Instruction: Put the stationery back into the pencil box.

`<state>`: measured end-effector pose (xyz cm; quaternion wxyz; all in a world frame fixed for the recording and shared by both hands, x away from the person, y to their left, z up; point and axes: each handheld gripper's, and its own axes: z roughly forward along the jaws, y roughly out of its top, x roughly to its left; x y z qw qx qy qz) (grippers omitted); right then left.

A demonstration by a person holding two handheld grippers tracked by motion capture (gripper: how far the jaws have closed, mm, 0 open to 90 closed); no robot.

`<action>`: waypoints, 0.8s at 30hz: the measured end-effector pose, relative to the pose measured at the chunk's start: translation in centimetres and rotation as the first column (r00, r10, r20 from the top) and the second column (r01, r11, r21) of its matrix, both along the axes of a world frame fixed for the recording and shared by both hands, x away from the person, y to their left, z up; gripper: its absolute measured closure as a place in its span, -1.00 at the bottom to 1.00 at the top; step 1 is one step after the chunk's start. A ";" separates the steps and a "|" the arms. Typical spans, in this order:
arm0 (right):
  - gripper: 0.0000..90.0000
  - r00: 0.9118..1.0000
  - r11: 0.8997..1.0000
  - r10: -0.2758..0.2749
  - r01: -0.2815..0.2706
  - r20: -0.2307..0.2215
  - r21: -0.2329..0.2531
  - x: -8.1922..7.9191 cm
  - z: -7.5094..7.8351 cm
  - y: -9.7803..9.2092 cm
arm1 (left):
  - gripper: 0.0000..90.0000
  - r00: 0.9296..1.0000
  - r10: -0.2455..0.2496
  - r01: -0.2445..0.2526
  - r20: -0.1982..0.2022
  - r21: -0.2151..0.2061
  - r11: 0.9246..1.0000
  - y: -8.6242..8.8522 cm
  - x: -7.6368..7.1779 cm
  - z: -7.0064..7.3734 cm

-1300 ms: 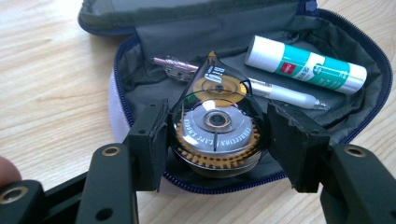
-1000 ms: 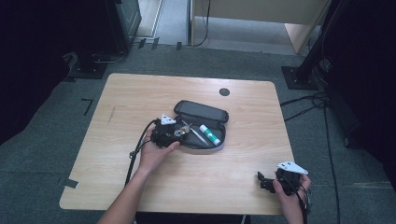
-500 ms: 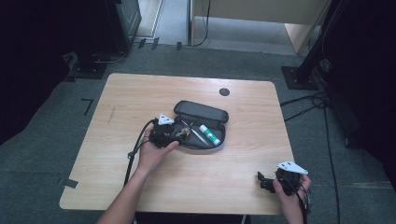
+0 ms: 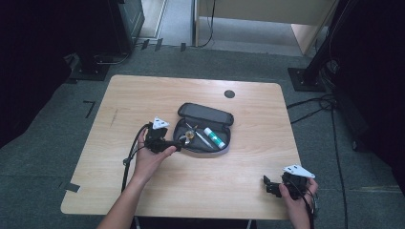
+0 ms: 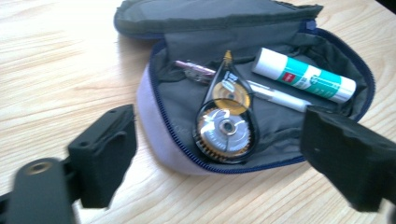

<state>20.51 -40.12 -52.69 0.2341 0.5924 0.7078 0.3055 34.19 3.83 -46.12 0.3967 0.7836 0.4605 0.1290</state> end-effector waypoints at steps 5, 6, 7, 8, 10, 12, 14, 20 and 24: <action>-1.00 1.000 1.000 0.000 0.000 0.000 0.000 0.0 0.0 0.0 | -1.00 1.000 0.026 -0.026 0.004 0.023 0.999 0.9 -0.5 -0.1; -1.00 1.000 1.000 0.000 0.000 0.000 0.000 0.0 0.0 0.0 | -1.00 0.999 0.037 -0.037 0.007 0.026 0.999 1.1 -0.6 -0.1; -1.00 1.000 1.000 0.000 0.000 0.000 0.000 0.0 0.0 0.0 | -1.00 0.999 0.048 -0.049 0.012 0.039 0.998 1.3 -0.7 -0.2; -1.00 1.000 1.000 0.000 0.000 0.000 0.000 0.0 0.0 0.0 | -1.00 0.998 0.060 -0.061 0.011 0.044 0.997 1.5 -0.8 -0.2; -1.00 1.000 1.000 0.000 0.000 0.000 0.000 0.0 0.0 0.0 | -1.00 0.998 0.058 -0.058 0.010 0.036 0.998 2.0 -1.0 -0.3; -1.00 1.000 1.000 0.000 0.000 0.000 0.000 0.0 0.0 0.0 | -1.00 0.998 0.064 -0.065 0.009 0.041 0.997 2.4 -1.2 -0.4; -1.00 1.000 1.000 0.000 0.000 0.000 0.000 0.0 0.0 0.0 | -1.00 0.998 0.062 -0.063 0.007 0.040 0.997 2.9 -1.5 -0.6; -1.00 1.000 1.000 0.000 0.000 0.000 0.000 0.0 0.0 0.0 | -1.00 0.998 0.062 -0.063 0.011 0.044 0.997 4.3 -2.3 -1.3; -1.00 1.000 1.000 -0.001 0.001 0.001 0.001 0.0 0.0 0.0 | -1.00 0.997 0.076 -0.077 0.013 0.048 0.996 5.4 -2.8 -1.7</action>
